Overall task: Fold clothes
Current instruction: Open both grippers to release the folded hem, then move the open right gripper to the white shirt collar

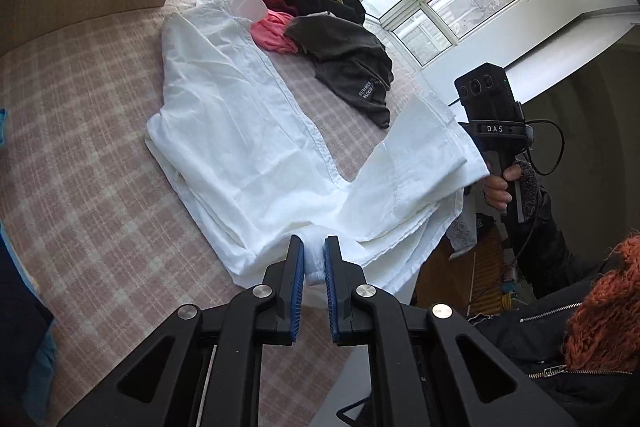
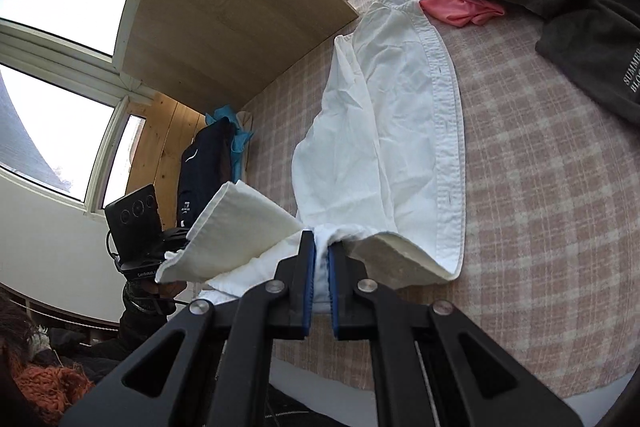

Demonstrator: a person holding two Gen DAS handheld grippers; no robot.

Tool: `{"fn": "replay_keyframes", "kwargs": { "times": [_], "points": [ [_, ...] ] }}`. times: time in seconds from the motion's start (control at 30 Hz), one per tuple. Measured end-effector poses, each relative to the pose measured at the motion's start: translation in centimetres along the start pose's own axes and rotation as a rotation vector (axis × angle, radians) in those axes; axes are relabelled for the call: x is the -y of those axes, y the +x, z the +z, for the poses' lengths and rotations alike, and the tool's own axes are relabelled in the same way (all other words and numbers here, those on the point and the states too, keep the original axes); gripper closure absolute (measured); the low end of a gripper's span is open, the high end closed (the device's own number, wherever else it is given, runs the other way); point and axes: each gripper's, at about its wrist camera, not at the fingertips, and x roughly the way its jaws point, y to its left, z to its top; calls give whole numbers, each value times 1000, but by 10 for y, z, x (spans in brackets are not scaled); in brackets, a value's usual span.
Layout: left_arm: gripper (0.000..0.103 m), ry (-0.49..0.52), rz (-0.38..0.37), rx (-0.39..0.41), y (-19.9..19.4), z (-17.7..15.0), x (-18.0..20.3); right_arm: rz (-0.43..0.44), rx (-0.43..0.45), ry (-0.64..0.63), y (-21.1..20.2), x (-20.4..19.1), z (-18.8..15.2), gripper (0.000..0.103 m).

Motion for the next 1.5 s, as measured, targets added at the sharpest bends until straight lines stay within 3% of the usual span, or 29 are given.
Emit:
{"fn": "replay_keyframes", "kwargs": {
  "times": [0.13,0.2,0.3,0.4,0.5,0.57,0.6,0.63,0.7,0.8,0.9,0.97,1.03,1.13,1.23,1.43,1.5],
  "points": [
    [95,-37,79,0,4,22,-25,-107,-62,4,47,30,59,96],
    [81,-56,119,0,7,33,-37,-164,-98,31,68,50,81,93],
    [80,-83,179,1,10,50,-56,-191,-163,69,78,63,93,93],
    [80,-111,238,1,13,66,-74,-210,-149,45,66,59,88,91],
    [80,-132,288,0,18,81,-89,-243,-133,30,53,54,78,80],
    [80,-96,250,-10,33,79,-72,-143,-129,38,51,50,76,61],
    [78,-78,231,-15,40,77,-63,-109,-133,26,55,46,77,60],
    [78,-61,212,-20,48,76,-54,-77,-138,12,59,40,79,60],
    [78,-25,173,-29,62,73,-37,-111,-150,-41,72,27,82,60],
    [78,25,130,-45,84,69,-15,-311,-154,-85,81,23,85,60],
    [80,26,233,-75,102,67,-36,-330,-71,-169,65,9,76,60],
    [80,-57,201,-60,98,68,-54,-290,-66,-227,73,-3,64,60],
    [80,-58,190,-28,90,70,-57,-294,-82,-282,93,-14,53,60],
    [77,2,256,-56,96,72,-59,-401,-122,-303,122,-3,41,60],
    [82,-20,302,-128,107,65,-74,-495,-157,-276,131,15,32,66],
    [80,-5,317,-139,111,64,-67,-435,-27,-258,103,4,20,64],
    [75,2,322,-140,113,65,-64,-425,-42,-274,115,2,12,64]
  ]
}}
